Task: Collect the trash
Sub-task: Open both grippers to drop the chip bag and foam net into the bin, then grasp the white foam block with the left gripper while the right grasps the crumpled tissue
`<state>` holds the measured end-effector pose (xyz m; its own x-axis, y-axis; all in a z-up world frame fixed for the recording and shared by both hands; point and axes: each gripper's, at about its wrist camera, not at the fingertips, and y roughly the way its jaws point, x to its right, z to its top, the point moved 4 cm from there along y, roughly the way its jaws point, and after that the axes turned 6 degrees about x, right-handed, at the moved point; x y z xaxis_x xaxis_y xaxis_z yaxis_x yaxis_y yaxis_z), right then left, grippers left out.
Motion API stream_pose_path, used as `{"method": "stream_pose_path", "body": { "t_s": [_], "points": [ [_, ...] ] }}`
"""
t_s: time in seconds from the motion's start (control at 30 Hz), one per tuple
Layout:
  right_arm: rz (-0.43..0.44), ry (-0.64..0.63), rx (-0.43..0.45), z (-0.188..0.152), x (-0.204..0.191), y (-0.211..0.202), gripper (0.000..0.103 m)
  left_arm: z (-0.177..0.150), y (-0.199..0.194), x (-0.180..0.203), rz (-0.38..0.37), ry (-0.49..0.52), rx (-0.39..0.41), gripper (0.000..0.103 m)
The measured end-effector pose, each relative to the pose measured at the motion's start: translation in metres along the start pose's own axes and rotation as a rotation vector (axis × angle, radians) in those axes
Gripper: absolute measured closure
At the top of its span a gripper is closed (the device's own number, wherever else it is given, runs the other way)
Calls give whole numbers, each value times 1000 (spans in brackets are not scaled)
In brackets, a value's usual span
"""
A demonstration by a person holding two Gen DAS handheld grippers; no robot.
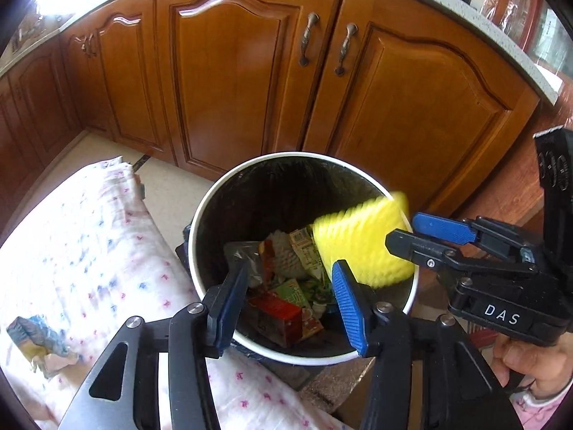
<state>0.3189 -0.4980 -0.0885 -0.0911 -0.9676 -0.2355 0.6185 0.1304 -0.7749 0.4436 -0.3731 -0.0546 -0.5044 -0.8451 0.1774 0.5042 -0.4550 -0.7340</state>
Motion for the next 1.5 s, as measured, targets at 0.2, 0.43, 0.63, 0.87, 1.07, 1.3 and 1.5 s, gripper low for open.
{"method": "stream_pose_path", "body": {
  "t_s": [0.2,0.43,0.63,0.87,1.07,1.3,1.5],
  "points": [
    [26,60,44,-6,6,-11,49,-15,-20,-11,1,-63,40,53],
    [132,127,168,-20,-7,-38,19,-48,-56,-31,36,-151,113,45],
    [199,169,263,-41,-32,-58,5,-88,-90,-52,62,-242,138,41],
    [263,219,261,-60,-60,-55,4,-136,-129,-82,122,-347,146,41],
    [307,233,210,-84,-88,-49,4,-165,-165,-112,195,-419,171,40],
    [315,182,164,-103,-129,-37,4,-195,-197,-130,259,-484,192,39],
    [294,98,145,-109,-167,-32,4,-208,-214,-152,291,-543,214,36]
  ]
}}
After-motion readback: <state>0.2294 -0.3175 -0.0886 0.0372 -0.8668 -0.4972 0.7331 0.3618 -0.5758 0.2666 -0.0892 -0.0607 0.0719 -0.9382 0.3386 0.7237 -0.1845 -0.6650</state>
